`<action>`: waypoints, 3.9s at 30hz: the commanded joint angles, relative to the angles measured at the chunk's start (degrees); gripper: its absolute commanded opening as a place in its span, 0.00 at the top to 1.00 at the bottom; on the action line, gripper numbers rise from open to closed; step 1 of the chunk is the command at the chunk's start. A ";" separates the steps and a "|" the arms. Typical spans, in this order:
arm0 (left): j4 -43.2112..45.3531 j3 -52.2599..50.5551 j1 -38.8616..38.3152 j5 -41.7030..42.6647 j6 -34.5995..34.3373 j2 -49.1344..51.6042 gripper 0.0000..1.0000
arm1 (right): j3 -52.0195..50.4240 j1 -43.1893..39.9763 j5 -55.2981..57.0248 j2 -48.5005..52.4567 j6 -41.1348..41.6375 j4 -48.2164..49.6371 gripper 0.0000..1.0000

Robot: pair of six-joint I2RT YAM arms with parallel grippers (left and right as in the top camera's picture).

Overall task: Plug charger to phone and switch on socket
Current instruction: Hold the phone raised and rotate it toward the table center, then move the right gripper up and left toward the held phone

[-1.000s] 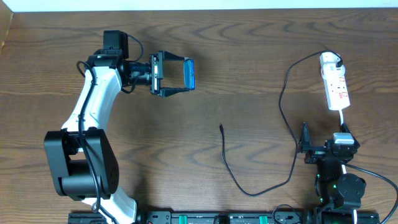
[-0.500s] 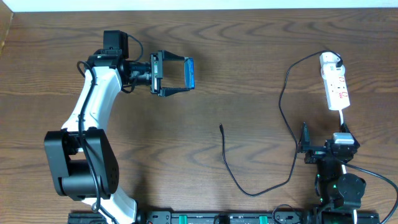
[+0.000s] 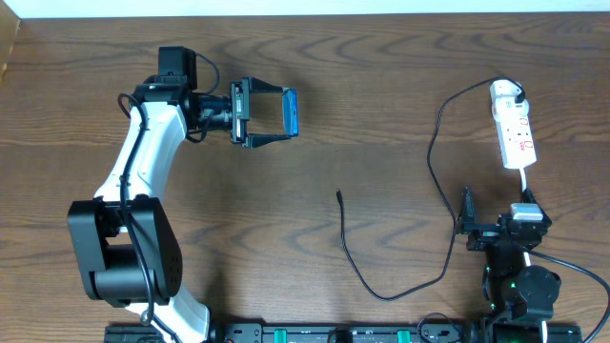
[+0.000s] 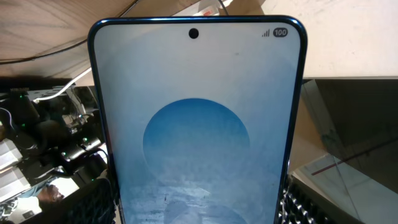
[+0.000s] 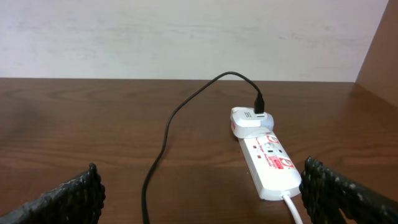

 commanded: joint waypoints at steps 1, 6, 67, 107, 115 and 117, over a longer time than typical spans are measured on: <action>0.00 0.26 0.26 3.50 -0.74 -1.07 0.93 | -0.09 0.44 0.48 -0.42 0.74 -0.24 0.01; 0.00 0.26 0.26 3.48 -0.74 -1.07 0.93 | -0.09 0.44 0.48 -0.42 0.74 -0.24 0.01; -2.34 0.15 0.22 -53.42 0.13 -1.07 0.92 | -0.09 0.44 0.50 -0.42 0.74 -0.24 0.01; -2.38 0.15 0.22 -53.33 0.13 -1.07 0.93 | 23.32 0.42 -10.27 21.29 0.94 13.70 0.01; -2.36 0.15 0.22 -53.33 0.13 -1.07 0.92 | 51.74 0.26 -37.46 57.68 -0.33 -3.76 0.01; -2.36 0.15 0.22 -53.33 0.13 -1.07 0.93 | 56.98 0.35 -49.11 66.10 -0.33 -5.88 0.01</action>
